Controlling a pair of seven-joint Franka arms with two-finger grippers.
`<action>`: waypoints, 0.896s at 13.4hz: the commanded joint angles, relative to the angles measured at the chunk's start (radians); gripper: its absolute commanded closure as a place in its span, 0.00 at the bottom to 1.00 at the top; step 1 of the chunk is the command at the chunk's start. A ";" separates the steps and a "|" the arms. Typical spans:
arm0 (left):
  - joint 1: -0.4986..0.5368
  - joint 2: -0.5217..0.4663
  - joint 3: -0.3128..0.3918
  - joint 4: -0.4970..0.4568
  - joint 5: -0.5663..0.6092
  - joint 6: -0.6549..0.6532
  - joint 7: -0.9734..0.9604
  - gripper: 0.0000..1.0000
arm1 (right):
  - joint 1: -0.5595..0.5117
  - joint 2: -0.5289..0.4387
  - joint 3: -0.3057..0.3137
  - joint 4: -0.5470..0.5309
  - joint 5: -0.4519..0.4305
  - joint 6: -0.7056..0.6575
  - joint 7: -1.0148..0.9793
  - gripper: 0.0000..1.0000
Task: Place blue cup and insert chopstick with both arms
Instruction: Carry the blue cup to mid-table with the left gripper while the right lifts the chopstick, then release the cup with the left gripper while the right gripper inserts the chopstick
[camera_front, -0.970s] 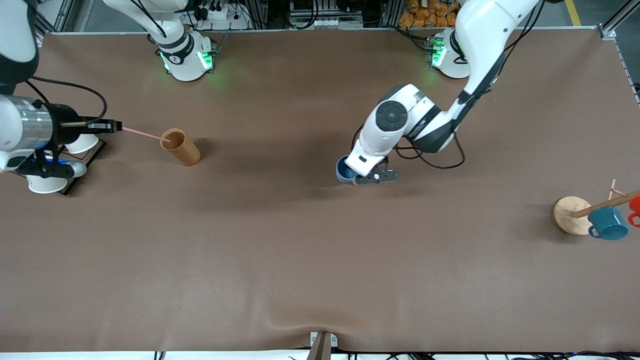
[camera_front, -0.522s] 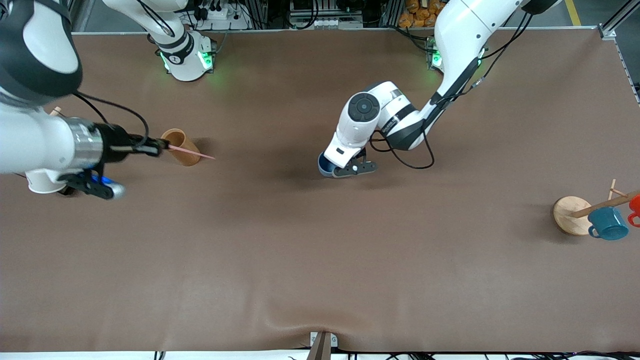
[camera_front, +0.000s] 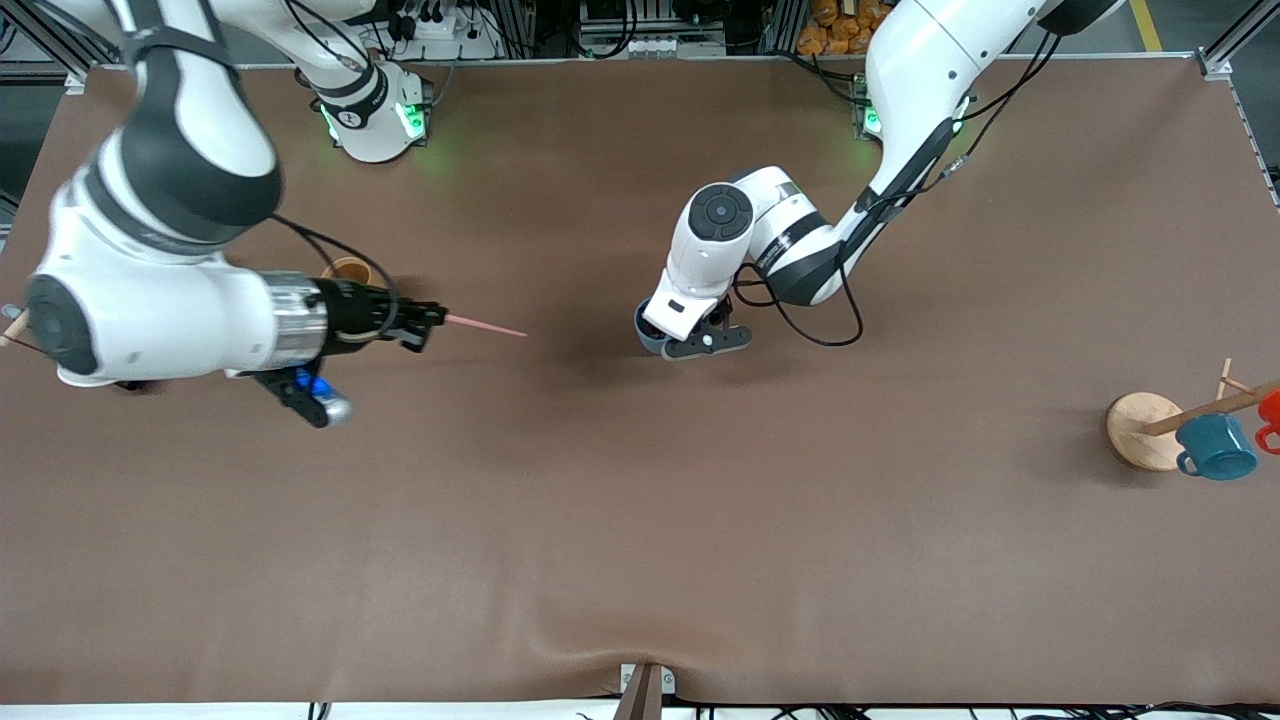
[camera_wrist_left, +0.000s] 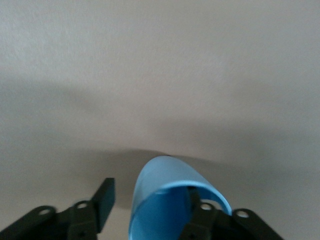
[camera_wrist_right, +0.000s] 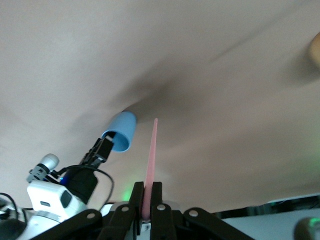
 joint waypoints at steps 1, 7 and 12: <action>0.012 -0.105 0.001 0.007 0.015 -0.074 -0.034 0.00 | 0.051 0.008 -0.004 -0.055 0.067 0.092 0.106 1.00; 0.075 -0.175 -0.003 0.171 0.014 -0.340 -0.009 0.00 | 0.138 0.008 -0.002 -0.078 0.084 0.169 0.193 1.00; 0.200 -0.213 -0.003 0.251 -0.086 -0.456 0.263 0.00 | 0.196 0.016 -0.002 -0.084 0.124 0.250 0.259 1.00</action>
